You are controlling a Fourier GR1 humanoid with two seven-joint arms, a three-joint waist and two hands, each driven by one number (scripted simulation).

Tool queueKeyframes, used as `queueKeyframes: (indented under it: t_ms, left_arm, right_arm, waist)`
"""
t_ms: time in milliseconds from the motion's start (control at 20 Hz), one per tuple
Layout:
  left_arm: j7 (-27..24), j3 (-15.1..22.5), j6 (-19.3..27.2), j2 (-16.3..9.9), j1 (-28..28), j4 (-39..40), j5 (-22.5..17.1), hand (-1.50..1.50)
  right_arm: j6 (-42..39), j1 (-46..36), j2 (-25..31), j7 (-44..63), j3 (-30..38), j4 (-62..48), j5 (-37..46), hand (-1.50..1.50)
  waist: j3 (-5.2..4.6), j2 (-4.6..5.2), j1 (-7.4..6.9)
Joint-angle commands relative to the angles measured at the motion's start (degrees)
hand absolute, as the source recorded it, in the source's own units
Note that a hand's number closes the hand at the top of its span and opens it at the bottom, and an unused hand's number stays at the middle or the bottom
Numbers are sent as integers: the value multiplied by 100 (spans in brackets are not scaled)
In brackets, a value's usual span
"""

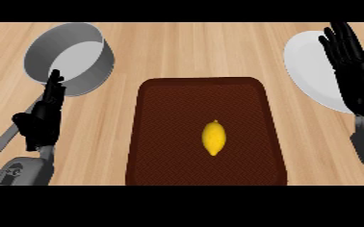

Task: Pick the lemon from the tray and place it in the plate

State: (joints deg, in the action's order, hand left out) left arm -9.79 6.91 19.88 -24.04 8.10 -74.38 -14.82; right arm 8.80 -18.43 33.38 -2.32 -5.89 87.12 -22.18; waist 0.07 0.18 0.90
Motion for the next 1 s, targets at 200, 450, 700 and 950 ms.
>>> queueKeyframes:
  t_ms: [200, 450, 700, 950]
  left_arm:
    - [983, 555, -599, 427, -521, 108, -299, 0]
    - [1188, 636, -777, 603, -540, 15, -555, 0]
    - [1402, 814, -756, 642, -955, -452, -566, 0]
    - [1687, 888, -733, 627, -997, -673, -573, 0]
  right_arm:
    - [739, -446, 95, 715, 95, 634, 548, 150]
    - [2048, 38, 444, 1030, -3, 285, 2057, -150]
    - [2587, 768, -258, 597, -264, 1107, 2178, -150]
    - [2514, 1239, 159, 1158, -717, 1717, 2840, -150]
  waist:
    - [-15, -47, -83]
    - [-29, -18, 213]
    - [-6, -65, 157]
    - [-21, -45, 110]
